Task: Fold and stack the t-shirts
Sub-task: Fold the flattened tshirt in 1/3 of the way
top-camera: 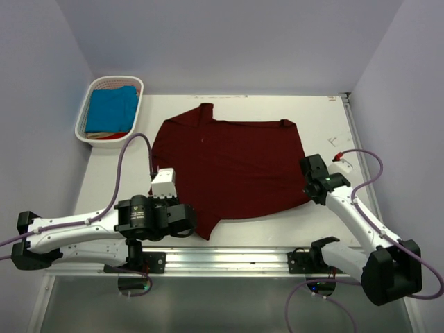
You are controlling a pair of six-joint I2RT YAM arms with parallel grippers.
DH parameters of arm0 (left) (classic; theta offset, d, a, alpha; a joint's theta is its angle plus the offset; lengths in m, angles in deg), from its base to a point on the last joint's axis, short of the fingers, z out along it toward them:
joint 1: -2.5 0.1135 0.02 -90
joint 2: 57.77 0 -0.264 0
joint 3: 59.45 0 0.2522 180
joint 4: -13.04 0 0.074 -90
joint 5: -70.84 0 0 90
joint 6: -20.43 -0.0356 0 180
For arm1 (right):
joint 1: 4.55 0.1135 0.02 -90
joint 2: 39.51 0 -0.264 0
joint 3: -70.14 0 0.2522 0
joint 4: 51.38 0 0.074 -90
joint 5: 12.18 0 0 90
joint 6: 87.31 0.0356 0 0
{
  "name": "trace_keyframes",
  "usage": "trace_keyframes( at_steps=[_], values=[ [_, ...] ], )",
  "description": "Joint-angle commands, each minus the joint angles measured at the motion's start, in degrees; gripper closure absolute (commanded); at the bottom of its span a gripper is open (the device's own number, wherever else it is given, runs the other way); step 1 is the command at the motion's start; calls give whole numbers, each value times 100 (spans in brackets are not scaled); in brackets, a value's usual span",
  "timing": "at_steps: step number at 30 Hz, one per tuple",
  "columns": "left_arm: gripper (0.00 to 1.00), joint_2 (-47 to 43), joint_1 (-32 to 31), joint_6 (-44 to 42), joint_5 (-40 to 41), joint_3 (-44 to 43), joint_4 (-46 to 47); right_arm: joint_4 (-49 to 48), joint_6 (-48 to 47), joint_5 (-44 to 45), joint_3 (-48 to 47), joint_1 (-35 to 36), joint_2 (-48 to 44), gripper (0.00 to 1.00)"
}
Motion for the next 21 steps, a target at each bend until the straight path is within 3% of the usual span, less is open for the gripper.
trace_keyframes(
  at_steps=[1,12,21],
  values=[
    [100,-55,-16,404,932,105,27,-361,-232,245,-159,-4,201,100],
    [100,358,80,475,2075,140,159,-1047,-592,289,-440,-13,1010,100],
    [100,358,651,-939,2225,974,1855,-1398,-829,228,-660,-13,1555,100]
  ],
)
